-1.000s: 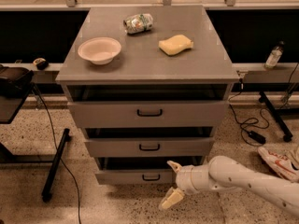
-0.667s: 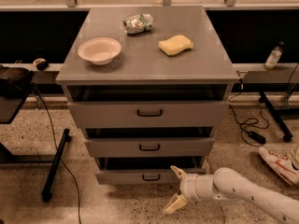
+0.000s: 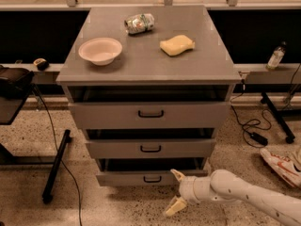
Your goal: Open bottom drawer
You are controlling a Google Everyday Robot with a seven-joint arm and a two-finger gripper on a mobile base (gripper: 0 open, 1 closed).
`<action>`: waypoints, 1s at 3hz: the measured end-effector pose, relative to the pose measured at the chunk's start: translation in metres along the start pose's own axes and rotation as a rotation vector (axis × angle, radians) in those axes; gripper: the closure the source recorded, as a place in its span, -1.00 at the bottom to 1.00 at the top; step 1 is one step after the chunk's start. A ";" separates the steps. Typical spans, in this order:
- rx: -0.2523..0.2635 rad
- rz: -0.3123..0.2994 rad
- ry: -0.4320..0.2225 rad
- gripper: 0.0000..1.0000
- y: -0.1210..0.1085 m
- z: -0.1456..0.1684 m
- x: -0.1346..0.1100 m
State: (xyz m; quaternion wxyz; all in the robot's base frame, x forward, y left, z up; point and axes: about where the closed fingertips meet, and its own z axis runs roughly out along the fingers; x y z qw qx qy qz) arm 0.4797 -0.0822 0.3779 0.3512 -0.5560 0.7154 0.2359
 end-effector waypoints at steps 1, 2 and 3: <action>-0.005 -0.074 0.070 -1.00 -0.023 0.010 0.033; 0.027 -0.159 0.031 -1.00 -0.057 0.008 0.064; 0.063 -0.220 0.031 -1.00 -0.079 0.000 0.072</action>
Offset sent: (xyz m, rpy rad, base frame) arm 0.0763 -0.1148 -0.0729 -0.0201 -0.2947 0.0949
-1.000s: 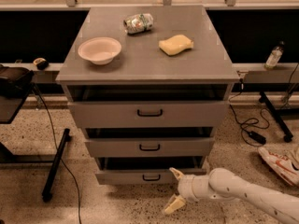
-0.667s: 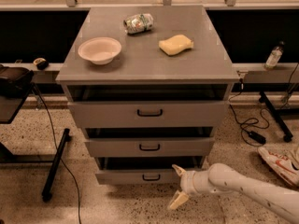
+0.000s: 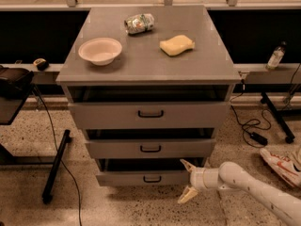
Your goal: Open bottom drawer
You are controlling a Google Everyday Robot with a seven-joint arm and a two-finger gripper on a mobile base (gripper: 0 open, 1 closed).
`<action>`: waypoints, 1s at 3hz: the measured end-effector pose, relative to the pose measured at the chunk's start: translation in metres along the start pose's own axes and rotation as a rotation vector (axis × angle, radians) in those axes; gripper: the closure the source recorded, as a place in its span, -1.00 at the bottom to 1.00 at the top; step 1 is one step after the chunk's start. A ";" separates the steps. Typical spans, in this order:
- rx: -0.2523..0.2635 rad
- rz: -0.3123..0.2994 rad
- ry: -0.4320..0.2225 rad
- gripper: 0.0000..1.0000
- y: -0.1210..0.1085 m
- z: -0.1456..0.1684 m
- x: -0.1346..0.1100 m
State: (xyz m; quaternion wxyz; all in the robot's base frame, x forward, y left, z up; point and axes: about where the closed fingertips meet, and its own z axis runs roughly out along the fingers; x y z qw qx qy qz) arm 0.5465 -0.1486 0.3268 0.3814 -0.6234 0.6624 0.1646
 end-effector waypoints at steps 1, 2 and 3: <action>-0.043 0.004 0.055 -1.00 0.003 0.012 0.010; -0.089 -0.028 0.161 -1.00 -0.004 0.026 0.057; -0.089 -0.028 0.161 -1.00 -0.004 0.026 0.057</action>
Offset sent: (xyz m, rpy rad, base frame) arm 0.0383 -0.0583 -0.0987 -0.2958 0.0901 0.0552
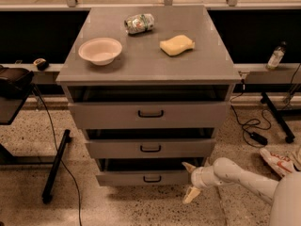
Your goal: Open bottom drawer
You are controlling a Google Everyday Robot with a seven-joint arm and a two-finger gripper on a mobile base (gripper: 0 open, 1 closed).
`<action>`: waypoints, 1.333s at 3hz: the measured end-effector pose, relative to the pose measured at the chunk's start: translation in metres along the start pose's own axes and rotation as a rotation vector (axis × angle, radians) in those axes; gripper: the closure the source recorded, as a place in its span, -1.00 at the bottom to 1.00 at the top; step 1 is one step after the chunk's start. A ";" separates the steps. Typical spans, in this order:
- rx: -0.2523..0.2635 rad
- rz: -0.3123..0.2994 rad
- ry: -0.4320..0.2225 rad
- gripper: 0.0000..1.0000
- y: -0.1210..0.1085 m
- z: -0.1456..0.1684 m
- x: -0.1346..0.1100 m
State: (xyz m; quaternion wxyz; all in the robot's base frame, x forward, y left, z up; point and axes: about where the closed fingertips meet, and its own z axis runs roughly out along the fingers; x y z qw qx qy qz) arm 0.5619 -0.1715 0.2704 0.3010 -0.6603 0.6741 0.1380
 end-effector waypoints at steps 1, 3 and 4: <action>-0.020 -0.008 0.010 -1.00 -0.008 0.018 0.010; -0.054 -0.006 0.068 -1.00 -0.036 0.070 0.044; -0.051 0.000 0.083 -0.66 -0.042 0.079 0.052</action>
Offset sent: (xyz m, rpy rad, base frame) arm 0.0723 0.0017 -0.0815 -0.0922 0.0319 0.0297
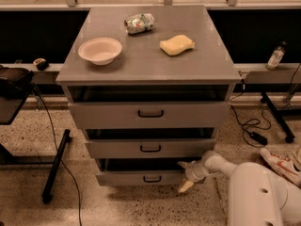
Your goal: Open bottom drawer
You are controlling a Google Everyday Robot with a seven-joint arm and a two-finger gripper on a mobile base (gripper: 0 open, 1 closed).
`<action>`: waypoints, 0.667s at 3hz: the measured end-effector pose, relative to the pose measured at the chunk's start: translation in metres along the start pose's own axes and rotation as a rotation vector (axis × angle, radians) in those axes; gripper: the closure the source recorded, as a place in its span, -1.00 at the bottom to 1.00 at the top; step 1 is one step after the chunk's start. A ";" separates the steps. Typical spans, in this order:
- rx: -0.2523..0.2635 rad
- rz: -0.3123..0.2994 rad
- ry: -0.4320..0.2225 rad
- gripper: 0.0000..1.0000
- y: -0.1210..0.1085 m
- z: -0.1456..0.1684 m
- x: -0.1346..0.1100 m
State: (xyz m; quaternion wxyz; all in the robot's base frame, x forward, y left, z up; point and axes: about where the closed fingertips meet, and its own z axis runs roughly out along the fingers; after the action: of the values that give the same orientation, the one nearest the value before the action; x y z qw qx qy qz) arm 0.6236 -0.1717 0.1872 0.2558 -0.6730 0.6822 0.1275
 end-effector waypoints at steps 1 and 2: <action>-0.017 -0.009 0.007 -0.30 0.009 0.006 -0.001; -0.074 -0.041 0.018 -0.38 0.036 0.013 -0.009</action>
Offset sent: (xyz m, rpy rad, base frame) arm -0.0803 0.0355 -0.0217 -0.0532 0.1045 0.1592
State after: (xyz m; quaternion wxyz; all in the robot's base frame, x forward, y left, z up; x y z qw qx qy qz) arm 0.5899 -0.1546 0.1750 0.2273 -0.6968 0.6655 0.1414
